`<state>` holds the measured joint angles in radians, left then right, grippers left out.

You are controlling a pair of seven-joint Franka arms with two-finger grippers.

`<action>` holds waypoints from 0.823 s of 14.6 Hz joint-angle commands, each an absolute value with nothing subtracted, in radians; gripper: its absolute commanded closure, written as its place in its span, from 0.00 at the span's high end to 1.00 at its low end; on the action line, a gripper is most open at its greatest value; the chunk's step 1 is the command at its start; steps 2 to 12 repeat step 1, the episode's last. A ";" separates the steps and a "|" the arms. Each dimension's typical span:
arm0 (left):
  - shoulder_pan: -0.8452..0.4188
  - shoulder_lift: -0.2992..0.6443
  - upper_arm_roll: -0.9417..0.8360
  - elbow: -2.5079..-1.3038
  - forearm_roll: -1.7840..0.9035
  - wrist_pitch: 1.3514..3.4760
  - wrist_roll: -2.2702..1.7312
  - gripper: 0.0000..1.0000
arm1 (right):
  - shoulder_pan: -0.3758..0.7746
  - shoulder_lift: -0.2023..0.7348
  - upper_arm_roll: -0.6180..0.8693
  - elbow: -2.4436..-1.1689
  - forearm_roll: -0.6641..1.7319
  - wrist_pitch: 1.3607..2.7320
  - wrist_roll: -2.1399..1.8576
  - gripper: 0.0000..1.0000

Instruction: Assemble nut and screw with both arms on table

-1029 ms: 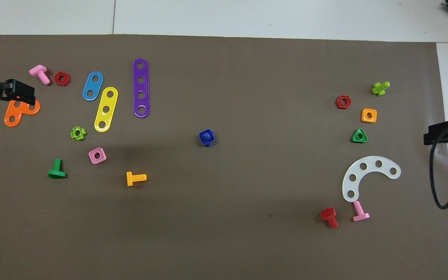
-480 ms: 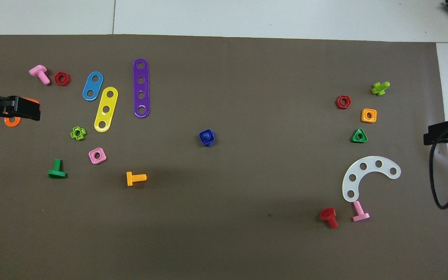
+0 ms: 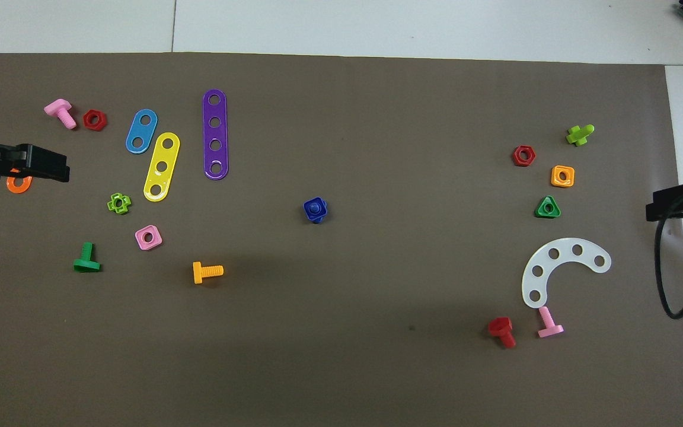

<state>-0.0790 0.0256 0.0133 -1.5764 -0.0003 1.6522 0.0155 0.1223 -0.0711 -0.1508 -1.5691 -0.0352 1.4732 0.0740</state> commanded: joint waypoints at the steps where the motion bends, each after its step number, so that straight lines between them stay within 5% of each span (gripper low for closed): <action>1: -0.075 0.012 0.023 -1.592 -0.015 1.651 0.014 1.00 | 0.104 -0.086 -0.138 -1.580 -0.018 1.474 0.051 1.00; 12: -0.075 0.012 0.023 -1.592 -0.015 1.651 0.014 1.00 | 0.104 -0.086 -0.138 -1.580 -0.018 1.474 0.051 1.00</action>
